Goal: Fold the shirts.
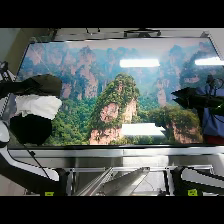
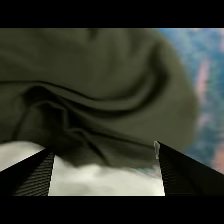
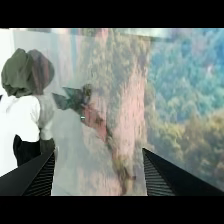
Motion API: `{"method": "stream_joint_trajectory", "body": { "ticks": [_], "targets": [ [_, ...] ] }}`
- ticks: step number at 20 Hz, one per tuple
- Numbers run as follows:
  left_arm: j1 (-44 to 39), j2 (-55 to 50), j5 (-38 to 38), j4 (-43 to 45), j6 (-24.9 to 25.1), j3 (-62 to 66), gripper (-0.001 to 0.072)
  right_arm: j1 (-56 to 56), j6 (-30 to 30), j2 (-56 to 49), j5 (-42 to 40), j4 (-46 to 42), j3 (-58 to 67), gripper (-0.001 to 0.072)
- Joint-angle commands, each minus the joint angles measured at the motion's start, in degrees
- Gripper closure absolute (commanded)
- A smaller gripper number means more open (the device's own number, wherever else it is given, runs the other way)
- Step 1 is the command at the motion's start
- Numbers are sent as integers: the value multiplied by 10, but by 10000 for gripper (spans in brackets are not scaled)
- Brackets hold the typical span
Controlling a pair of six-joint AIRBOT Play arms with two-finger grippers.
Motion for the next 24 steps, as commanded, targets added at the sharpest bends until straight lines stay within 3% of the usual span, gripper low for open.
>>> {"method": "stream_joint_trajectory", "body": {
  "ticks": [1,2,3,4,6,7,11,14,16,17,18,21,24],
  "targets": [
    [-21,-117,-10,98,-30,108,-4,12,-4,0,-24,2,1,108],
    [-27,-132,-9,97,-31,127,0,16,-4,0,-28,2,1,109],
    [-34,-148,-11,98,-36,149,105,19,-4,0,-28,2,1,110],
    [-39,-160,-15,97,-37,170,245,23,-4,0,-28,2,1,110],
    [-48,-176,-24,97,-49,205,628,30,-4,0,-28,2,1,110],
    [-49,-176,-26,96,-61,211,677,32,-4,0,-26,2,1,110],
    [-52,-170,-68,71,-70,212,678,36,-4,0,-26,1,1,111],
    [-59,-123,-109,-57,-43,212,680,35,-4,0,-9,3,1,146],
    [-80,-63,-125,-155,-17,212,679,35,-4,0,-1,4,1,473],
    [-97,-28,-147,-214,-10,212,679,35,-4,0,7,4,1,593],
    [-119,7,-175,-263,-8,212,679,35,-6,0,15,4,1,625],
    [-200,92,-241,-294,-16,190,678,35,-28,0,50,3,1,625],
    [-297,159,-246,-292,-21,111,678,34,-41,2,90,4,1,625]
  ]
}}
